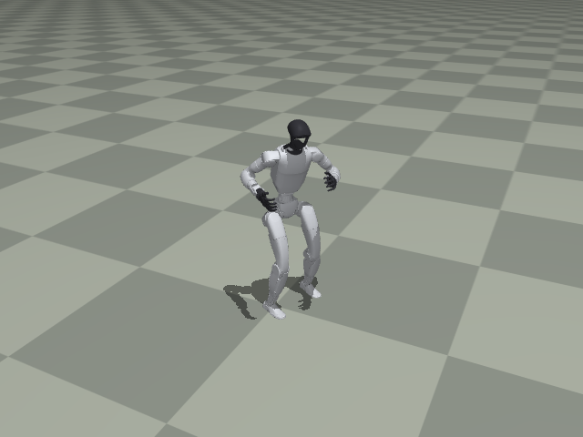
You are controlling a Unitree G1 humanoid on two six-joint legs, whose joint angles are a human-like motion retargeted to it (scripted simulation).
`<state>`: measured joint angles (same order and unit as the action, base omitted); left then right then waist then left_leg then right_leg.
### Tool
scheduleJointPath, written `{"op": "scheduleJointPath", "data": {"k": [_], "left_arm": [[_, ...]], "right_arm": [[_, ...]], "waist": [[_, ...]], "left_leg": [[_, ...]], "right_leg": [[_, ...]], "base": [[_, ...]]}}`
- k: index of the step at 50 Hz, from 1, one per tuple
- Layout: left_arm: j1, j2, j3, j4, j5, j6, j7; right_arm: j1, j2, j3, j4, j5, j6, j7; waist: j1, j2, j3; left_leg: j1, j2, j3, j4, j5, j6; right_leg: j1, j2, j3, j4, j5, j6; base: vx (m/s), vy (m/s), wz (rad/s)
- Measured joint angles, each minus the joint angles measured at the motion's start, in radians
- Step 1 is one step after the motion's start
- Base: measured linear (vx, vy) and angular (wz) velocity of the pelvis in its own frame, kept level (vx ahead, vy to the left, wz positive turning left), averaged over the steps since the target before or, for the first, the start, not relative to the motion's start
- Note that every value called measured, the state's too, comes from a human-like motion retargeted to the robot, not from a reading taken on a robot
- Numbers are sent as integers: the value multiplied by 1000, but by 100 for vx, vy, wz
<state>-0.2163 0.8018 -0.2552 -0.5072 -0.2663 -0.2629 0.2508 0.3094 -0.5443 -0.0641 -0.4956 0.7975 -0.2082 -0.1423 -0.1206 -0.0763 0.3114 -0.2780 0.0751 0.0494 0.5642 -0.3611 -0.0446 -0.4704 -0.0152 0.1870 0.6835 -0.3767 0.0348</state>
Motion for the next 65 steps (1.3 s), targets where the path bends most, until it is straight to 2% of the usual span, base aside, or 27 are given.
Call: {"op": "scheduleJointPath", "data": {"k": [5, 10, 12, 15, 18, 20, 23, 25, 28, 31, 34, 36, 39, 40, 43, 46, 51, 53, 55, 57, 60, 63, 65], "left_arm": [[-117, -89, -31, 3, -34, -4, 11], [-48, -251, 41, 15, -77, -11, -7], [-42, -323, 60, 31, -73, -6, -5], [-62, -398, 78, 71, -57, 0, 15], [-60, -418, 97, 108, -57, 0, 51], [-18, -420, 112, 116, -69, -10, 77], [118, -429, 138, 91, -94, -33, 91], [216, -428, 161, 66, -118, -44, 77], [332, -385, 198, 25, -166, -49, 35], [389, -310, 232, -9, -166, -57, 18], [353, -258, 268, -3, -71, -63, 47], [251, -246, 285, 41, 32, -46, 87], [-34, -242, 257, 161, 162, 33, 182], [-152, -243, 233, 208, 190, 67, 220], [-559, -271, 103, 382, 185, 148, 342], [-906, -281, -6, 563, 107, 153, 421], [-1299, -160, -170, 965, -46, 87, 429], [-1427, -115, -272, 1169, -121, 75, 404], [-1562, -95, -412, 1397, -227, 69, 359], [-1691, -109, -570, 1612, -350, 77, 298], [-1827, -168, -747, 1839, -499, 105, 228], [-1867, -242, -790, 1923, -579, 113, 209], [-1862, -301, -775, 1950, -618, 99, 210]], "right_arm": [[-9, -40, 65, -5, -69, 35, 30], [44, -87, 40, -8, -201, 49, 49], [74, -71, 16, -1, -254, 58, 53], [86, -25, -1, 21, -313, 66, 41], [31, 17, 29, 50, -338, 59, -10], [-30, 34, 72, 65, -351, 38, -58], [-124, 50, 151, 55, -373, -5, -123], [-177, 56, 195, 31, -374, -21, -138], [-208, 60, 227, -26, -330, -17, -103], [-177, 53, 228, -85, -266, -9, -40], [-136, 40, 235, -104, -232, -17, 15], [-124, 32, 250, -82, -226, -22, 36], [-115, 29, 273, -13, -208, -6, 20], [-108, 30, 279, 11, -195, 4, 8], [-56, 26, 266, 51, -147, 35, -11], [26, -8, 224, 26, -146, 52, 5], [152, -84, 115, -62, -238, 45, 14], [173, -85, 77, -80, -252, 44, -3], [157, -73, 66, -88, -229, 43, -37], [97, -64, 93, -92, -167, 33, -82], [-24, -75, 167, -107, -64, 10, -140], [-98, -97, 240, -144, 0, 5, -151], [-124, -111, 271, -158, 33, 9, -143]], "waist": [[-20, 49, -73], [-51, 123, -141], [-78, 134, -147], [-137, 121, -113], [-179, 112, -1], [-171, 125, 87], [-100, 125, 146], [-29, 104, 140], [94, 48, 79], [184, 0, 3], [208, -6, -44], [190, 3, -48], [135, 4, -13], [114, 4, 5], [61, 19, 46], [-4, 49, 23], [-142, 104, -75], [-166, 108, -96], [-159, 109, -102], [-121, 118, -93], [-44, 127, -77], [11, 108, -95], [34, 81, -126]], "left_leg": [[103, 68, 240, -125, 45, -24], [230, 91, 462, -313, 148, -60], [255, 96, 527, -321, 157, -58], [251, 141, 595, -174, 123, -11], [149, 251, 471, 183, 53, 79], [41, 269, 257, 396, 7, 84], [-82, 162, 4, 522, -42, 40], [-137, 111, -43, 504, -52, 54], [-182, 43, -49, 323, -45, 88], [-173, -37, -113, 64, 1, 67], [-112, -69, -194, -124, 79, 35], [-68, -73, -234, -143, 91, 31], [-38, -82, -266, -26, -9, 56], [-32, -83, -273, 27, -57, 63], [-3, -72, -291, 107, -135, 60], [42, -41, -288, 48, -117, 37], [147, -1, -258, -107, 24, -21], [173, -19, -262, -64, 68, -17], [163, -44, -267, 78, 91, 4], [118, -54, -253, 279, 80, 24], [31, -41, -182, 524, 3, 64], [-56, -15, -88, 547, -63, 111], [-96, -32, -49, 429, -53, 110]], "right_leg": [[45, -119, -131, -70, -20, 6], [108, -176, -174, -167, 81, 30], [129, -181, -154, -190, 103, 45], [175, -173, -103, -240, 40, 64], [215, -101, -41, -205, -45, 34], [227, -14, 5, -146, -79, 8], [235, 65, 87, -116, -90, 2], [249, 67, 143, -153, -78, 7], [295, 9, 195, -289, -12, 33], [351, -45, 195, -400, 74, 71], [379, -24, 206, -337, 114, 90], [348, 34, 228, -151, 106, 98], [241, 109, 215, 198, 41, 117], [201, 119, 192, 296, 9, 117], [81, 86, 105, 394, -52, 58], [-1, 76, 107, 239, -36, 32], [27, 18, 108, -287, 91, 72], [83, -15, 88, -412, 176, 86], [138, -22, 94, -439, 223, 82], [159, 4, 113, -350, 148, 61], [154, 43, 134, -153, -24, 49], [207, 16, 131, -128, -80, 58], [275, -34, 114, -212, -53, 75]], "base": [[12, -1, -251], [21, -16, -231], [22, -28, -175], [20, -34, -141], [16, -34, -154], [18, -24, -194], [28, -13, -184], [39, -4, -141], [50, 3, -89], [61, 8, -27], [63, 14, 9], [57, 16, 25], [50, 11, 49], [48, 7, 53], [50, 4, 40], [59, -1, 13], [76, -11, 2], [82, -20, -9], [79, -20, -37], [76, -15, -69], [75, -7, -68], [79, 2, -9], [84, 6, 40]]}}
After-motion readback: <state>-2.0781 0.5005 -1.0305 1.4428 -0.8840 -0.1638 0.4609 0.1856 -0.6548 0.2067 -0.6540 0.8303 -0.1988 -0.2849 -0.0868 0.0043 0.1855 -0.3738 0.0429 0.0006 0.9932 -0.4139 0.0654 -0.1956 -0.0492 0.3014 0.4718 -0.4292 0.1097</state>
